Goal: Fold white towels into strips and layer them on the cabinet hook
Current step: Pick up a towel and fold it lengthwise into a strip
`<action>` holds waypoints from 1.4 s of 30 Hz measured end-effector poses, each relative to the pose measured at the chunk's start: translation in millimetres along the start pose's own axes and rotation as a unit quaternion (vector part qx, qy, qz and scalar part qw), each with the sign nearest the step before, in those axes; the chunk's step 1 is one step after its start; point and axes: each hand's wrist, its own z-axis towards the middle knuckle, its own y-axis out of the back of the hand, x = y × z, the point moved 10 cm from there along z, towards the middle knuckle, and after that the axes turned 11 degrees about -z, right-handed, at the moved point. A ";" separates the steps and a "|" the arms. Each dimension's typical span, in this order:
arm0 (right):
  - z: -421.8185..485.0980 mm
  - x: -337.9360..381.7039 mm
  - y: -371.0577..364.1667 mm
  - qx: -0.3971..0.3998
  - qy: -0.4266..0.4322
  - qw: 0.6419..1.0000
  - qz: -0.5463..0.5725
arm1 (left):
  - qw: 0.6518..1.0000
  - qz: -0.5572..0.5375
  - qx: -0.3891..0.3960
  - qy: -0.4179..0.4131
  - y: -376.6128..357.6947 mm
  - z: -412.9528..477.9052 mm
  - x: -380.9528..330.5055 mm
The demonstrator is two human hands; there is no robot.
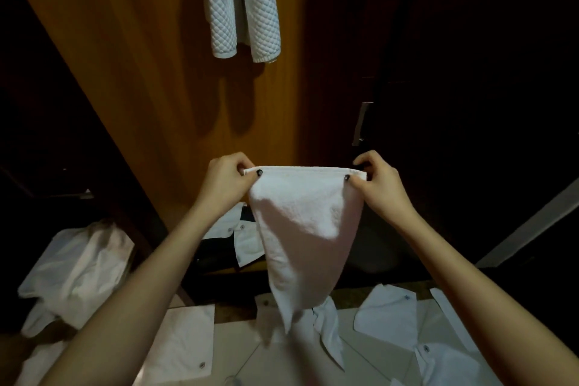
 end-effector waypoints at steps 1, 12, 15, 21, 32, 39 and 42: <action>-0.5 -1.8 -4.0 0.004 -0.006 1.000 -0.018 | 1.000 0.010 -0.004 0.015 -7.5 -3.6 4.3; -40.5 27.3 -12.6 0.110 0.010 0.986 0.122 | 0.981 -0.176 0.008 0.083 -59.7 -22.1 -5.2; -39.3 34.9 2.0 0.085 0.017 0.985 0.151 | 0.973 -0.215 0.023 0.082 -59.2 -19.9 -13.2; -38.6 41.1 -5.8 0.172 0.013 0.957 0.233 | 0.955 -0.278 0.084 0.058 -63.2 -21.6 -34.9; -47.0 75.4 -19.7 0.165 0.169 0.971 -0.049 | 0.934 -0.308 0.178 0.039 -63.7 -19.4 -40.1; -38.5 100.1 -3.9 0.063 0.248 0.960 -0.117 | 0.920 -0.326 0.219 0.012 -64.6 -19.5 -53.2; -35.3 101.8 -1.9 0.043 0.245 0.961 -0.124 | 0.922 -0.306 0.237 0.001 -65.2 -19.2 -57.6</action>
